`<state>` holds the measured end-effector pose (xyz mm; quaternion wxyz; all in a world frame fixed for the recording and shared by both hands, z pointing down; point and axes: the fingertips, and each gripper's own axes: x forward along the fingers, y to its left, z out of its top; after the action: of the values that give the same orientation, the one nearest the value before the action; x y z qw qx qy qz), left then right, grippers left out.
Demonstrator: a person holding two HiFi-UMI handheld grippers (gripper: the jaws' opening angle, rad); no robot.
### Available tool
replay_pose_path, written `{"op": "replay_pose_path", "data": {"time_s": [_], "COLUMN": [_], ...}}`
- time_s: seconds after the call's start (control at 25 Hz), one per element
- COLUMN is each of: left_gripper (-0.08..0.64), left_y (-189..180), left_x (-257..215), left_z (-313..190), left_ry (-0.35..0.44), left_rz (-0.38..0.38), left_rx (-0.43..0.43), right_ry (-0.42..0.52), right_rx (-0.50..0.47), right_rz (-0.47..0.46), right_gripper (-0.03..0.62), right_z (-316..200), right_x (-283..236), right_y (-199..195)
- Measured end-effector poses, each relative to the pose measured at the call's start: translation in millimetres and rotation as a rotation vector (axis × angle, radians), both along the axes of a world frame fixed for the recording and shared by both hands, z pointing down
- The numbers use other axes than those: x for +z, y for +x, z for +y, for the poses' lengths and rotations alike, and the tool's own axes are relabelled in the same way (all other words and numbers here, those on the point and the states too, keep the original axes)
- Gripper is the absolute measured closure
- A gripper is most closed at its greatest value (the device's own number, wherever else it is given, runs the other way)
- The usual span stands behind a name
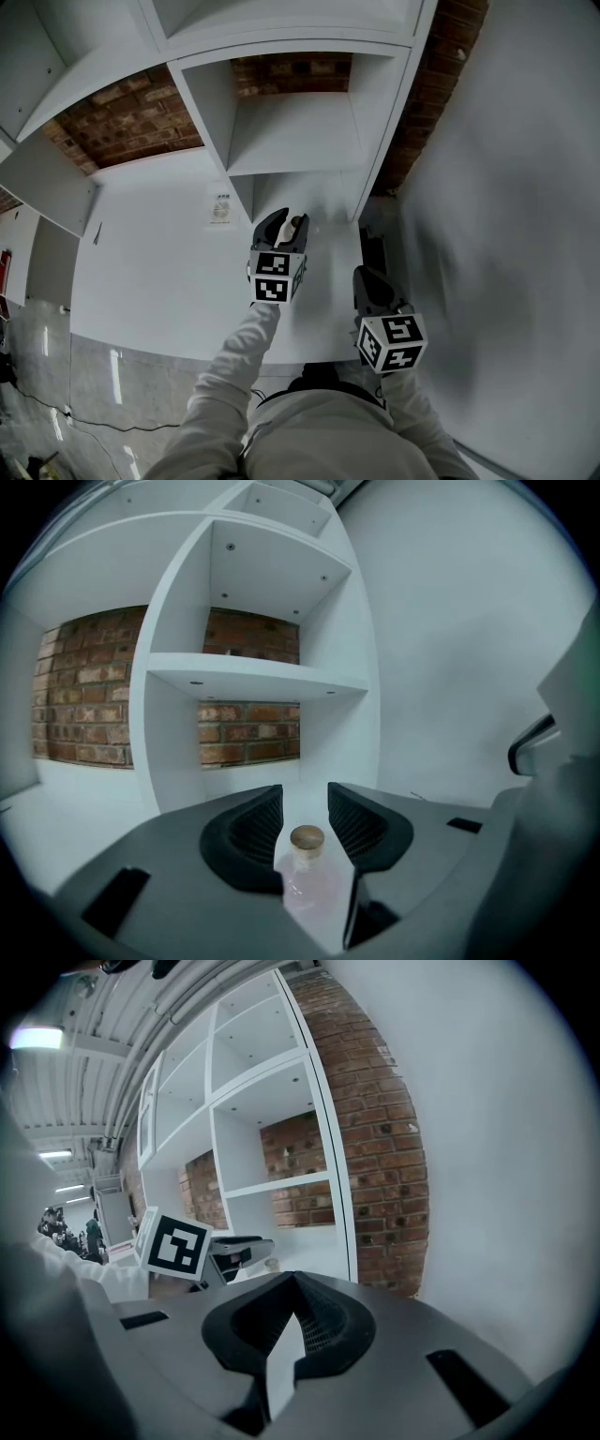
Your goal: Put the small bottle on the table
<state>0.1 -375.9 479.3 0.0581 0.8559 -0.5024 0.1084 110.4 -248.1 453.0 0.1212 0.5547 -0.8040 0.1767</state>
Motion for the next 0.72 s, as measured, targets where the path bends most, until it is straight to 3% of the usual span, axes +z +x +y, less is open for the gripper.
{"op": "replay_pose_path", "data": {"time_s": [0.32,0.72], "left_gripper": [0.487,0.523], "left_y": [-26,-51], "left_x": [-11,-5], "left_z": [29,77], "left_ry": [0.001,-0.045], "left_rz": [0.046,0.060], "left_rx": [-0.027,-0.056], "right_ry": [0.011,0.026], "right_rx": [-0.026,-0.041], "right_rz": [0.000,-0.002], "right_gripper": [0.565,0.565], "right_z": [8,17], "right_x": [-2,-7], "right_y": [-13,-19]}}
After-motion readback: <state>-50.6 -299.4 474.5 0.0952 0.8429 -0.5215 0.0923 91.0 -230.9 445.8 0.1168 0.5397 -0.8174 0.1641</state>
